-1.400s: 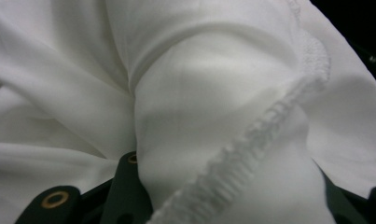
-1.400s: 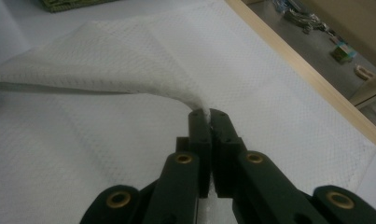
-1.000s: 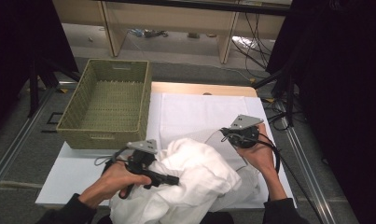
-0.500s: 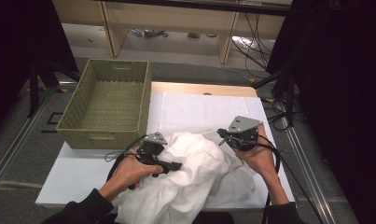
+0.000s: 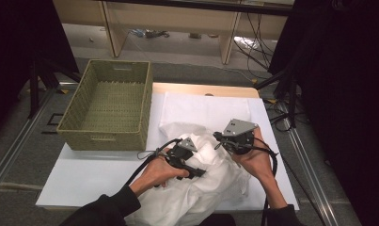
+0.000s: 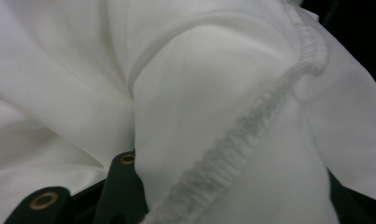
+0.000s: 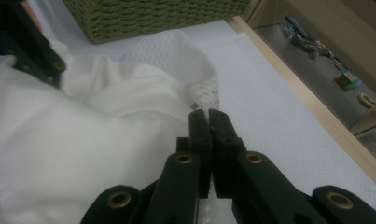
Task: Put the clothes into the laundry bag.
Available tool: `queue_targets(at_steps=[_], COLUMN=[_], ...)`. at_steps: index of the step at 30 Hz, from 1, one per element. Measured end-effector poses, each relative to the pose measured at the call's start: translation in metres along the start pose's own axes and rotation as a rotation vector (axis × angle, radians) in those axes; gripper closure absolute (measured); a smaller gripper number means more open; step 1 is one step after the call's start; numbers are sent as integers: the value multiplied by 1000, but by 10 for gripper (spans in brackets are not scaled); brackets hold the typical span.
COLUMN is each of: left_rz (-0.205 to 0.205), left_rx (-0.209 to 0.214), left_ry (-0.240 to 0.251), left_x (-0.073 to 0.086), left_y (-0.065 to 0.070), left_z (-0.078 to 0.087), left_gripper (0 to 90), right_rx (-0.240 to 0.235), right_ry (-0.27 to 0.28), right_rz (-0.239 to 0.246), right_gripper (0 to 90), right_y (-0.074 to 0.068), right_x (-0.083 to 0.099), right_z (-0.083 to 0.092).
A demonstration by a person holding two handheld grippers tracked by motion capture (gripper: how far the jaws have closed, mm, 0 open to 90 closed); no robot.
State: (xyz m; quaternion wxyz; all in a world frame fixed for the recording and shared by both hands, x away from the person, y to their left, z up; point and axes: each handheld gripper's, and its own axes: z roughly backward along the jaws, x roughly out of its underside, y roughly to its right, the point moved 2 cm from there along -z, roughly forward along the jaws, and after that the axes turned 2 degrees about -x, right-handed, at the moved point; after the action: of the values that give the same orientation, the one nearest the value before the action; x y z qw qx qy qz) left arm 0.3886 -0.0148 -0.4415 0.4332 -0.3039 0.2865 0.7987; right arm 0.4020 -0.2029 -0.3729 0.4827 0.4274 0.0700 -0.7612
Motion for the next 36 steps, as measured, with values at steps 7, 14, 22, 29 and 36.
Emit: queue_targets(at_steps=[7, 14, 22, 29, 36], left_rz=[69, 160, 110, 6, 92], left_rx=[-174, -32, -11, -212, -60], left_ry=[55, 51, 165, 173, 107], left_x=[-9, 2, -4, 1, 9], left_y=[-29, -29, -19, -43, -58], left_z=[16, -38, 21, 56, -2], left_gripper=[576, 461, 217, 149, 556], right_rx=[-5, -30, -24, -17, -19], right_ry=[23, -8, 4, 3, 9], right_rz=[0, -12, -7, -17, -4], right_gripper=[900, 900, 900, 900, 900], right_y=[-5, -11, -10, -9, -12], right_x=[-5, 2, 1, 2, -4], right_z=[11, 2, 7, 7, 6])
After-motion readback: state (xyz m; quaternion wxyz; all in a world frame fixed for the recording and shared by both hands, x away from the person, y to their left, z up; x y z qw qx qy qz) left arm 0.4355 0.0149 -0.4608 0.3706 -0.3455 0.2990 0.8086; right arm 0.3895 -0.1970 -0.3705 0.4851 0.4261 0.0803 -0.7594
